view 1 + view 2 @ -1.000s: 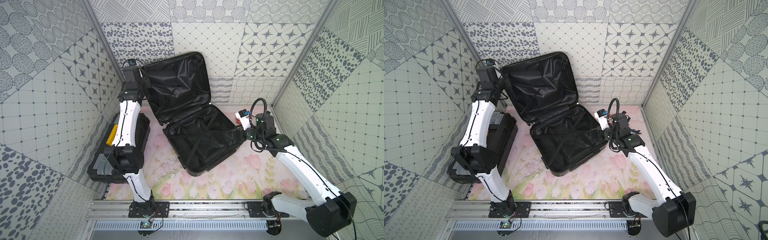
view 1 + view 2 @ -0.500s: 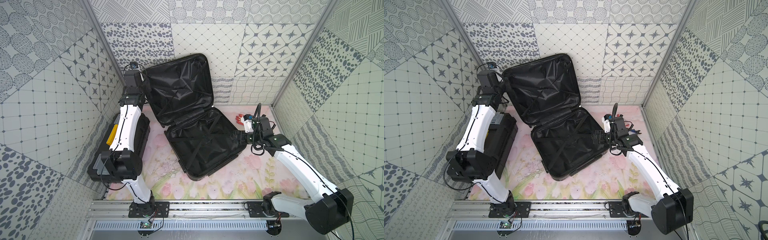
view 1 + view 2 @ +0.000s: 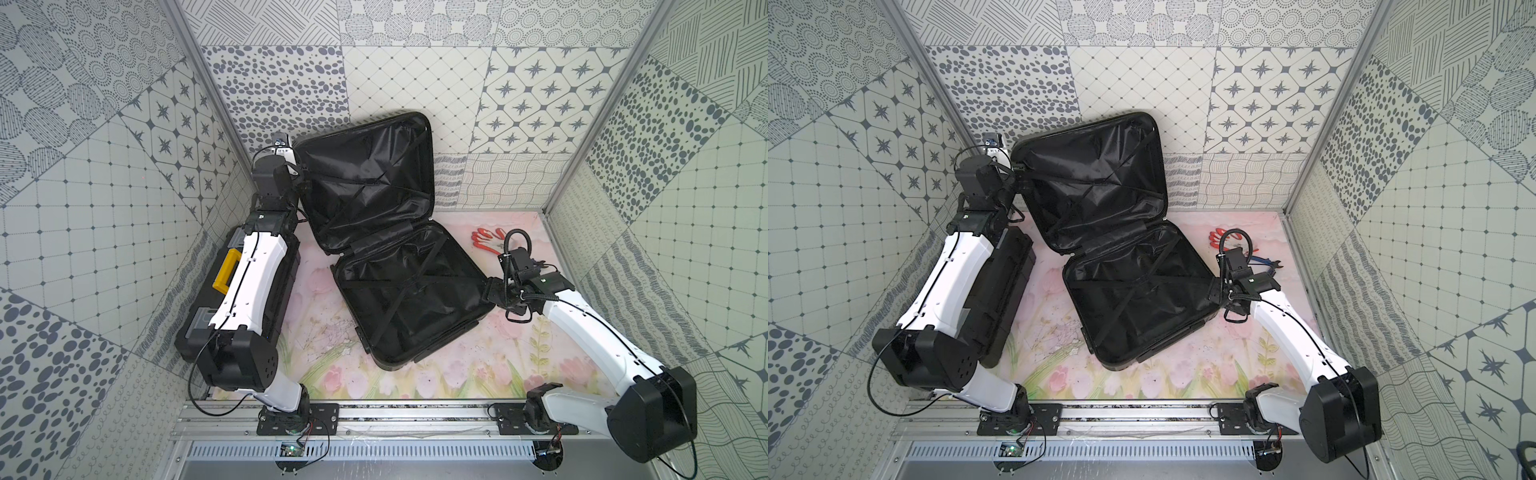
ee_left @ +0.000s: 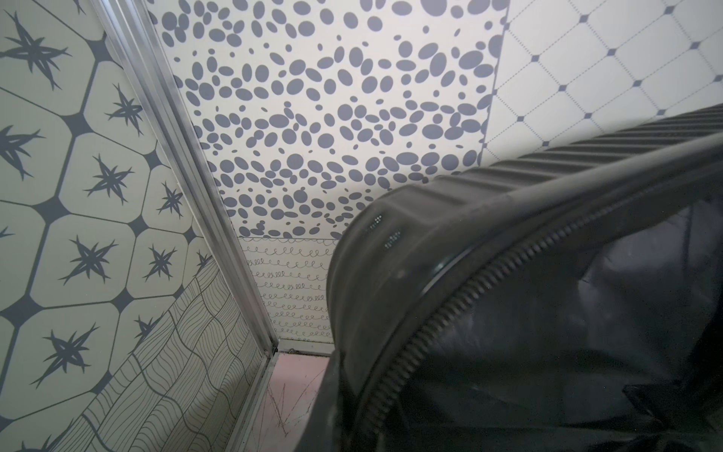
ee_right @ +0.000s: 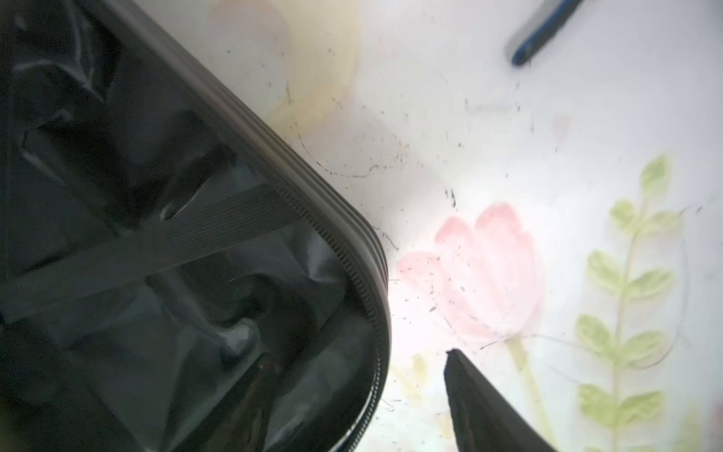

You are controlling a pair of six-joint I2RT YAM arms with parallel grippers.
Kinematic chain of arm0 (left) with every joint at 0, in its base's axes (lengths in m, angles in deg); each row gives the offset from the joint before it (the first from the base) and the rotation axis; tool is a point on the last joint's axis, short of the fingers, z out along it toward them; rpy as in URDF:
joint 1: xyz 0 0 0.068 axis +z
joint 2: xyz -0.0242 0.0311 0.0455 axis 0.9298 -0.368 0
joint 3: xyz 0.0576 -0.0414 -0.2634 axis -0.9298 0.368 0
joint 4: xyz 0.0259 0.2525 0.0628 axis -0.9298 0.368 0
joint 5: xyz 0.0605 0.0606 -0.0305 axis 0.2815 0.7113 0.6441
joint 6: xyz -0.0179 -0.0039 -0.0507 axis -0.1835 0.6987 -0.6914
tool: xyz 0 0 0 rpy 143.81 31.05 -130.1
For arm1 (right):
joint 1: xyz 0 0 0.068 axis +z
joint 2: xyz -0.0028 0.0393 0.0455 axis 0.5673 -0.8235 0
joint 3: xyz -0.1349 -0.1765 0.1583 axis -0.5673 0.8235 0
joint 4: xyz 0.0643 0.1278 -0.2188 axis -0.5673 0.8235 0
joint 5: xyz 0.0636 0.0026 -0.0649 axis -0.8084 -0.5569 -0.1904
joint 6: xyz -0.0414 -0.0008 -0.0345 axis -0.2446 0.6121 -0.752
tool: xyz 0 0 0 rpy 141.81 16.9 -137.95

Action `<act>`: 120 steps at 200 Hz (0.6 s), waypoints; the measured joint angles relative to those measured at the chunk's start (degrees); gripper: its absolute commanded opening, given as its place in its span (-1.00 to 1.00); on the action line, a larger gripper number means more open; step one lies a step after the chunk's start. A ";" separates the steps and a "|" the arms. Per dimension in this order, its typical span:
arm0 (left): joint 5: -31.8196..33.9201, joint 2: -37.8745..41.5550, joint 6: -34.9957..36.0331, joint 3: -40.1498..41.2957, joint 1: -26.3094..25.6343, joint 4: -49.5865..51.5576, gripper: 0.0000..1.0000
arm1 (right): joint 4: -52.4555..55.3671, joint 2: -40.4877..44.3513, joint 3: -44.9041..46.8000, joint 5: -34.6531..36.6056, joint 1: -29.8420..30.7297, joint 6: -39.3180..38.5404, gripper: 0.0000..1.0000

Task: Close the suitcase zippers
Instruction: Close the suitcase at the center of the board.

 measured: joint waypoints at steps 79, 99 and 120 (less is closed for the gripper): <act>-0.02 14.03 2.01 15.34 -6.73 -8.74 -1.00 | 0.46 -4.07 0.59 0.37 -0.28 5.53 -0.98; -0.85 18.80 2.47 19.80 -8.94 -9.51 -1.00 | 0.46 -4.31 0.44 0.46 0.00 6.58 -1.00; -2.71 24.11 2.86 24.83 -10.29 -9.66 -1.00 | 0.07 -4.81 0.04 0.33 0.33 7.74 -1.00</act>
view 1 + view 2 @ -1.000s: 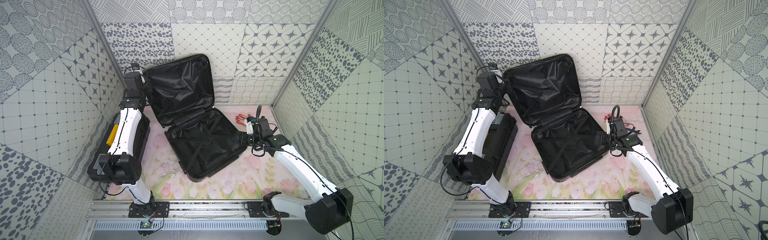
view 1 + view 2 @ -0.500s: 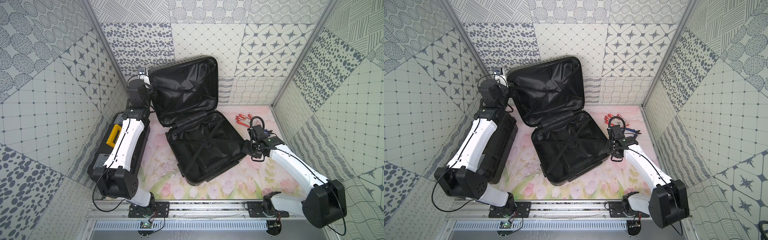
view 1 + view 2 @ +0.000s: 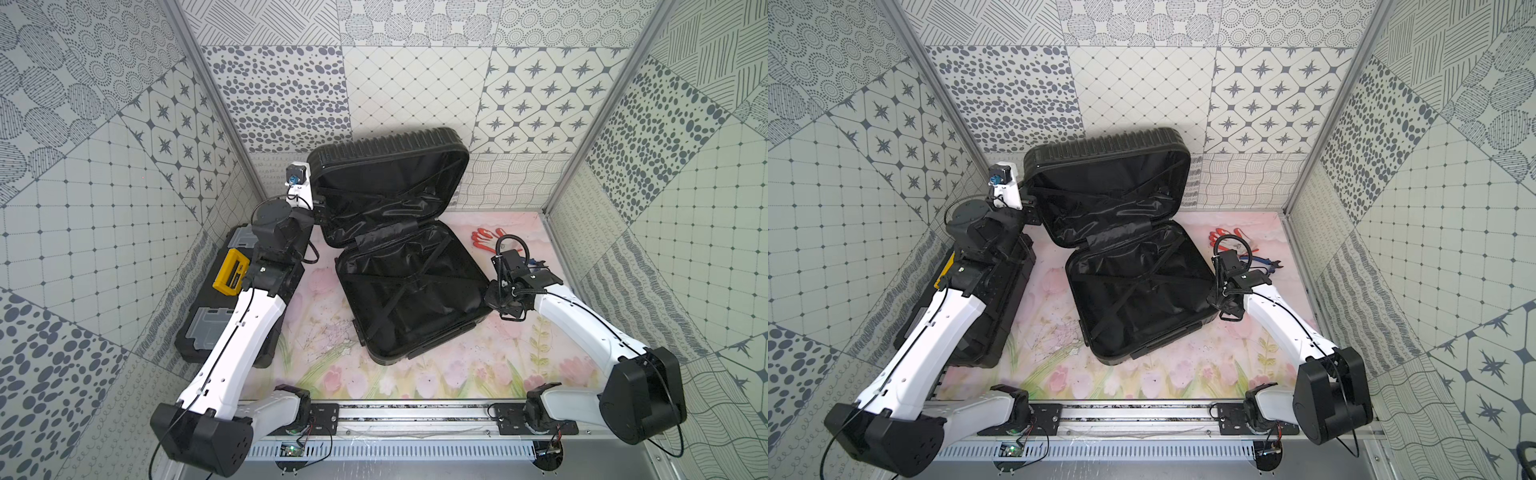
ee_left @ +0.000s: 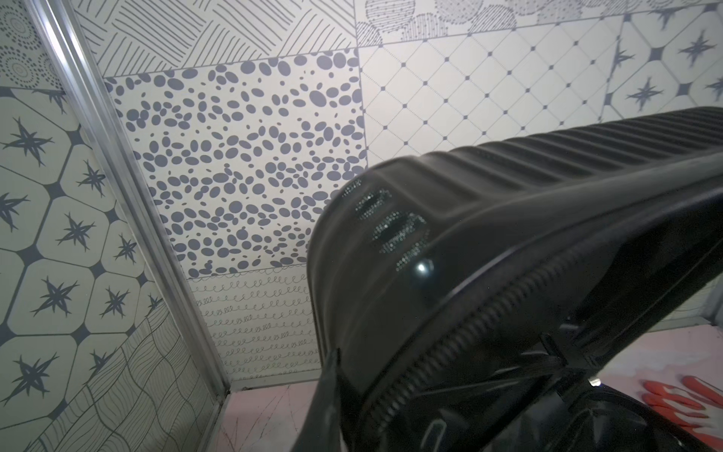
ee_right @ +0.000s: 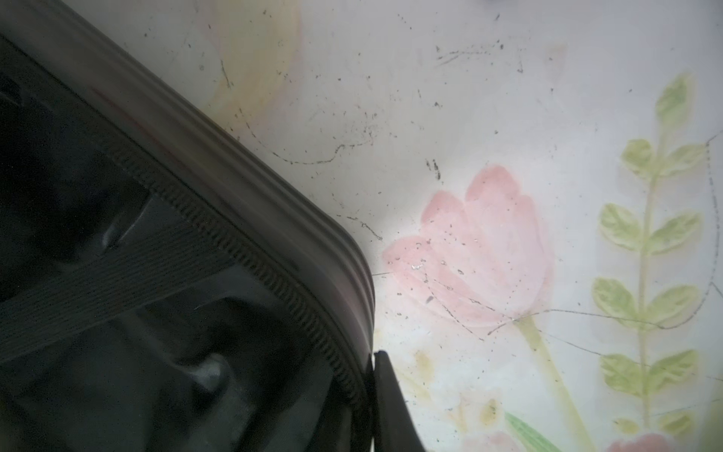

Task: Close the suitcase zippers
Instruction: Close the suitcase at the center of the board.

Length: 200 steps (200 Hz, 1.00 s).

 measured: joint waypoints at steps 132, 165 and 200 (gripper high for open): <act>-9.49 24.92 -7.04 23.15 -2.80 11.67 -0.58 | -14.23 -6.71 -2.19 -1.18 1.73 6.56 -0.33; -15.67 30.25 -12.92 26.69 -3.23 17.33 -0.39 | -19.04 -4.42 0.00 -2.34 0.66 5.16 -0.23; -19.34 34.51 -17.25 28.74 -3.48 24.76 -0.14 | -18.80 1.84 2.21 -3.13 -1.97 2.54 0.08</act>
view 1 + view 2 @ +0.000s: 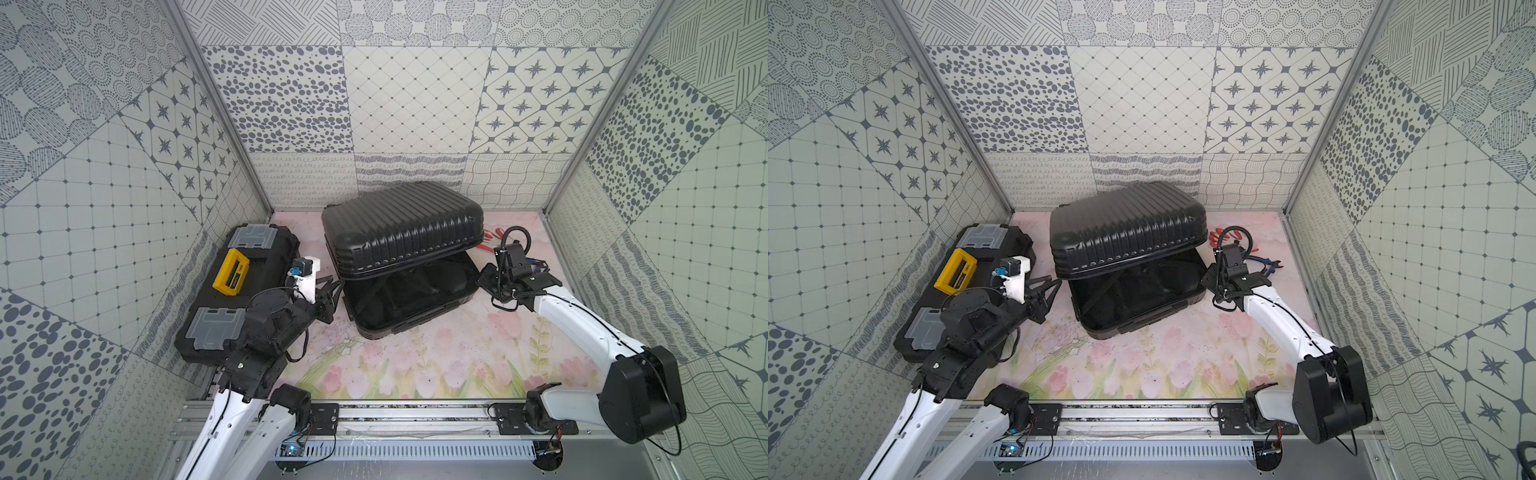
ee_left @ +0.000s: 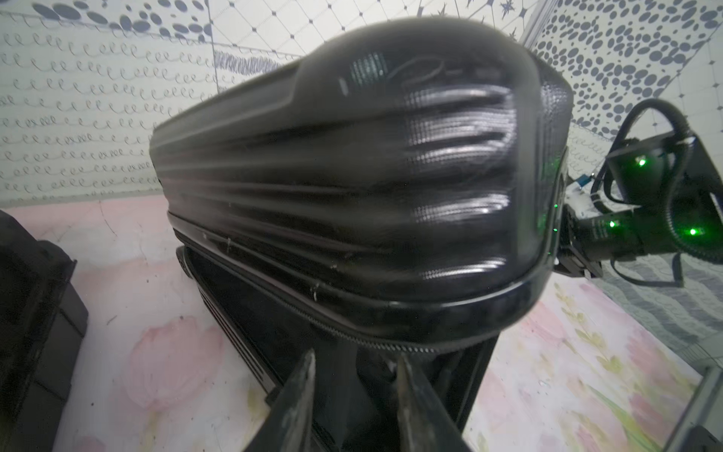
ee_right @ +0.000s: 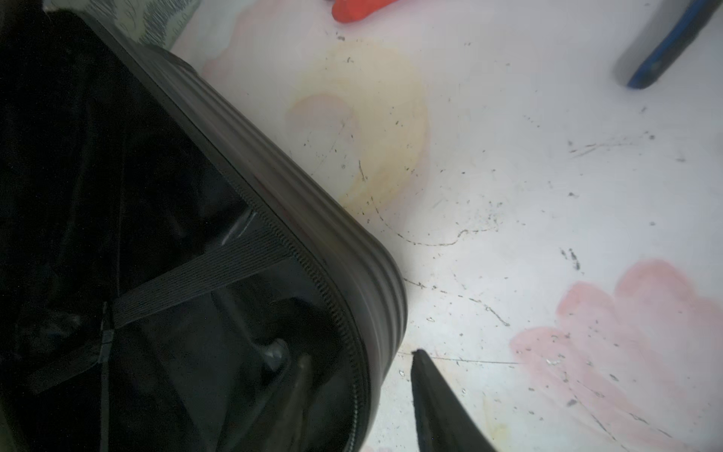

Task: Close the suitcase zippers
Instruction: Close the suitcase at the center of the board, then adjust the suitcase at the center of the board.

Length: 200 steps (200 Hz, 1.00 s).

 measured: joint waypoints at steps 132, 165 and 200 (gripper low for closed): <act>7.56 -1.42 -17.31 -7.26 -0.02 22.05 0.63 | 11.50 1.75 -20.57 -16.76 -9.22 -27.80 0.86; 13.49 -11.93 -23.71 -13.77 -0.02 22.27 0.69 | 11.61 -6.21 -26.47 -26.77 -9.22 -32.63 0.95; 18.82 -24.44 -30.32 -20.68 -0.02 20.50 0.72 | 12.22 -12.44 -29.73 -33.31 -9.22 -35.91 0.95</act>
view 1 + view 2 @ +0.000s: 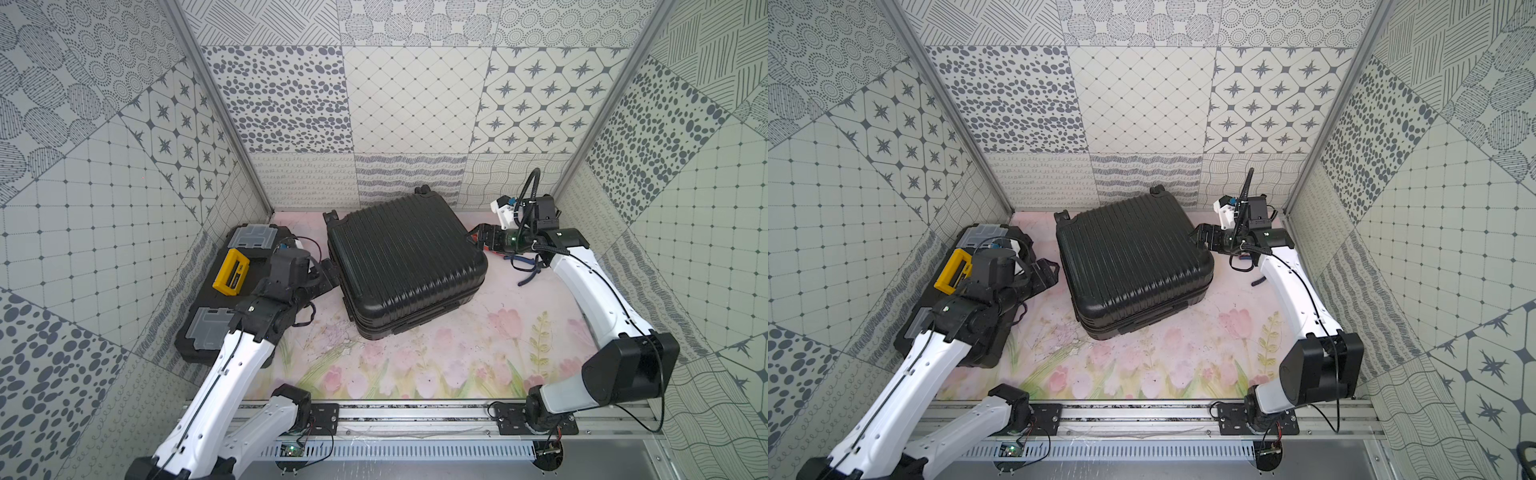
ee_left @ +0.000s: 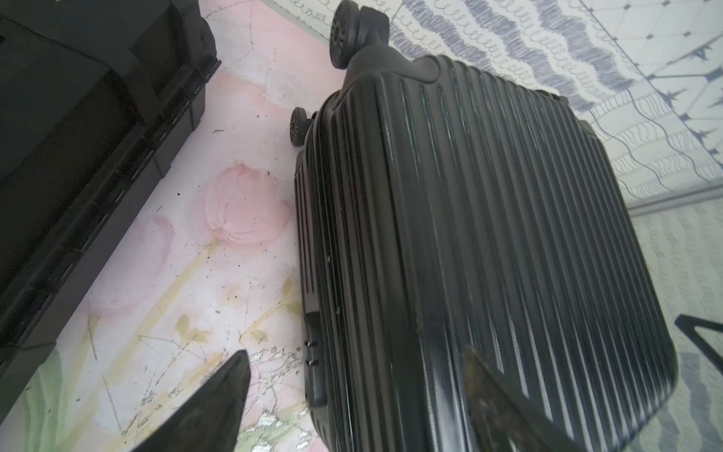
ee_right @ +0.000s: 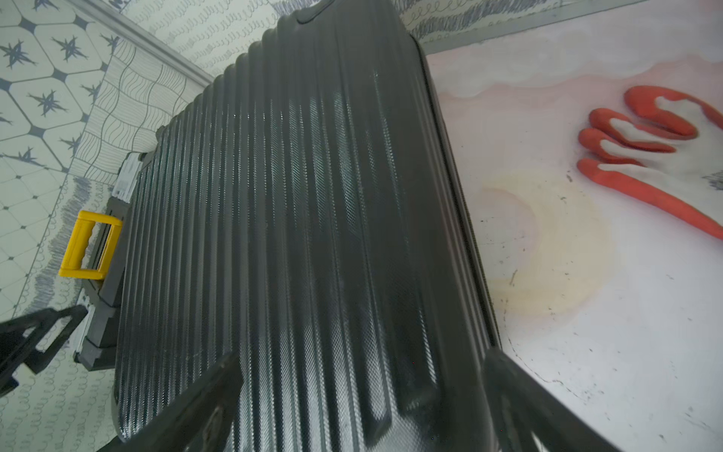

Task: Close the suitcase zippers
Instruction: Adjust the suitcase at the center of the board.

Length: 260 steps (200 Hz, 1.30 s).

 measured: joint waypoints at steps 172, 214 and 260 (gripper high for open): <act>3.76 -32.83 -4.02 -13.94 0.90 -16.15 0.68 | -2.14 -4.46 4.44 -4.39 -0.46 -5.73 0.95; -1.18 -35.41 -4.04 -13.81 3.17 -22.45 0.61 | -6.93 0.81 10.84 -2.75 1.07 -2.89 0.95; -7.78 -37.35 -3.52 -14.05 6.25 -26.36 0.60 | -7.39 8.28 17.38 -0.37 5.90 2.01 0.95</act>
